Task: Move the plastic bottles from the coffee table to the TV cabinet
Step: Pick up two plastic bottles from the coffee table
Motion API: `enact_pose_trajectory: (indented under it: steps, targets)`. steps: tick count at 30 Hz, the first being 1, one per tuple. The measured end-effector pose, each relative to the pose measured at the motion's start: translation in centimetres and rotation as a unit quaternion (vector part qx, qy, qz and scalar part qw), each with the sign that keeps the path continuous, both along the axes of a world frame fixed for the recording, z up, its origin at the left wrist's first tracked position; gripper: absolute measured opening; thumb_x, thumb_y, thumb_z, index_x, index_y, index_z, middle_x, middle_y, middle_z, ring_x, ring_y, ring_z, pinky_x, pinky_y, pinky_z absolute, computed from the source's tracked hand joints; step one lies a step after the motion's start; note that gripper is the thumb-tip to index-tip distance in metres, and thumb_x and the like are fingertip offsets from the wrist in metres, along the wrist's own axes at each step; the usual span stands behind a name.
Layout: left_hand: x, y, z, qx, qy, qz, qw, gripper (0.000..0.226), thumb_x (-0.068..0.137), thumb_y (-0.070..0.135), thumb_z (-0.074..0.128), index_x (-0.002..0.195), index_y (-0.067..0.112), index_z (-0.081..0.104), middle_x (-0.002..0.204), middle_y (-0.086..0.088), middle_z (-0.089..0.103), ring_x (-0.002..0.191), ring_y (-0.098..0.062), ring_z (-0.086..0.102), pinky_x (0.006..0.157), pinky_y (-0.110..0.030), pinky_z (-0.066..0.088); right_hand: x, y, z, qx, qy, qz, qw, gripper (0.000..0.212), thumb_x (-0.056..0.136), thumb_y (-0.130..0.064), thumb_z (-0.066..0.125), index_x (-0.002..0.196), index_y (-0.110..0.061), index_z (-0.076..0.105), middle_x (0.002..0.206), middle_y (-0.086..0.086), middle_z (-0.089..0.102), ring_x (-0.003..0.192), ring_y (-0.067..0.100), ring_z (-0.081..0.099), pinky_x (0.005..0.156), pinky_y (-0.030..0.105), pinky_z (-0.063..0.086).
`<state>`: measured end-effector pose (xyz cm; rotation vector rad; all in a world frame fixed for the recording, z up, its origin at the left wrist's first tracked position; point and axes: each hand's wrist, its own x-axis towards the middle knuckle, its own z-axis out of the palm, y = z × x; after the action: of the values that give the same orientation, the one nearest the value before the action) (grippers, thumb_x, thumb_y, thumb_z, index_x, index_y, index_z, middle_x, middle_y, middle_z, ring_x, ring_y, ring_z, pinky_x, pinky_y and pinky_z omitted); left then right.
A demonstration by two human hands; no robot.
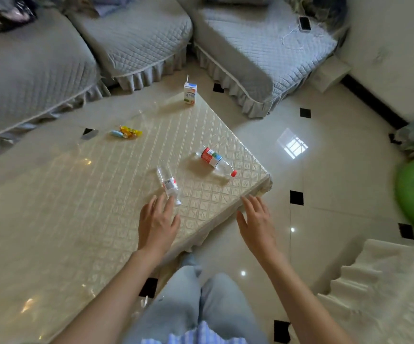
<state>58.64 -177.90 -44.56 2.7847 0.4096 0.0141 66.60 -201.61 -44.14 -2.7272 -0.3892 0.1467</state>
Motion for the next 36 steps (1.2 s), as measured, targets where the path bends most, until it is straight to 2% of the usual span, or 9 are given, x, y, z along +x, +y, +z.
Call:
enact_pose_trajectory:
  steps: [4,13,16,19,22,25,30,36]
  targets:
    - [3.7,1.1,-0.7,0.001,0.007,0.017,1.000,0.045,0.083,0.024,0.065,0.124,0.009,0.055,0.128,-0.014,0.055,0.121,-0.034,0.047,0.098,-0.045,0.040,4.6,1.4,-1.3,0.003,-0.005,0.021,1.000,0.040,0.087,-0.018,0.064,0.125,-0.006,0.058,0.130,0.017,0.057,0.127,0.039,0.046,0.104,0.051,0.038]
    - [10.3,1.0,-4.5,-0.031,0.043,0.128,0.990,0.049,0.086,0.026,0.061,0.131,0.011,0.050,0.135,-0.011,0.049,0.127,-0.031,0.042,0.103,-0.045,0.038,16.8,3.5,-4.8,-0.013,0.002,0.135,0.991,0.041,0.085,-0.017,0.067,0.123,-0.006,0.059,0.127,0.016,0.059,0.124,0.038,0.049,0.099,0.050,0.041]
    - [12.6,0.0,-6.8,-0.093,0.046,0.207,0.973,0.053,0.089,0.028,0.057,0.137,0.013,0.043,0.142,-0.012,0.041,0.130,-0.030,0.038,0.103,-0.049,0.038,20.6,3.8,-7.0,-0.009,0.012,0.175,0.985,0.042,0.082,-0.015,0.070,0.121,-0.006,0.059,0.125,0.017,0.060,0.123,0.039,0.050,0.097,0.050,0.043]
    - [14.6,-0.8,-9.6,-0.085,0.054,0.262,0.960,0.053,0.087,0.026,0.060,0.135,0.009,0.047,0.139,-0.016,0.044,0.127,-0.033,0.043,0.099,-0.051,0.042,23.7,4.1,-9.8,-0.015,0.021,0.209,0.978,0.045,0.080,-0.015,0.072,0.122,-0.005,0.059,0.125,0.018,0.060,0.122,0.039,0.051,0.098,0.050,0.043]
    - [16.2,-1.2,-13.1,-0.105,0.075,0.296,0.946,0.055,0.085,0.034,0.052,0.134,0.007,0.047,0.136,-0.020,0.045,0.124,-0.037,0.045,0.096,-0.053,0.044,25.6,4.3,-13.2,-0.042,0.018,0.261,0.964,0.047,0.082,-0.017,0.070,0.125,-0.006,0.056,0.129,0.018,0.057,0.124,0.037,0.050,0.099,0.049,0.043]
    - [17.3,-1.5,-17.0,-0.091,0.088,0.301,0.945,0.057,0.080,0.024,0.068,0.131,0.006,0.049,0.132,-0.021,0.049,0.118,-0.039,0.049,0.093,-0.054,0.045,26.7,4.5,-16.9,-0.053,0.025,0.303,0.951,0.048,0.085,-0.020,0.066,0.129,-0.007,0.053,0.133,0.019,0.053,0.127,0.037,0.047,0.102,0.050,0.042]
    - [17.4,-1.1,-22.5,-0.050,0.128,0.315,0.939,0.065,0.084,0.039,0.063,0.139,0.013,0.041,0.142,-0.016,0.041,0.128,-0.036,0.041,0.101,-0.051,0.039,27.3,3.9,-22.9,-0.072,0.035,0.303,0.950,0.052,0.083,-0.018,0.068,0.132,-0.007,0.050,0.137,0.021,0.050,0.130,0.037,0.044,0.103,0.050,0.040]
    - [16.4,-1.2,-27.7,-0.018,0.132,0.296,0.946,0.075,0.081,0.039,0.066,0.143,0.013,0.034,0.148,-0.019,0.032,0.129,-0.039,0.038,0.096,-0.051,0.042,27.7,2.1,-29.1,-0.068,0.042,0.243,0.967,0.065,0.086,-0.018,0.066,0.143,-0.008,0.036,0.146,0.025,0.035,0.138,0.039,0.030,0.106,0.051,0.034]
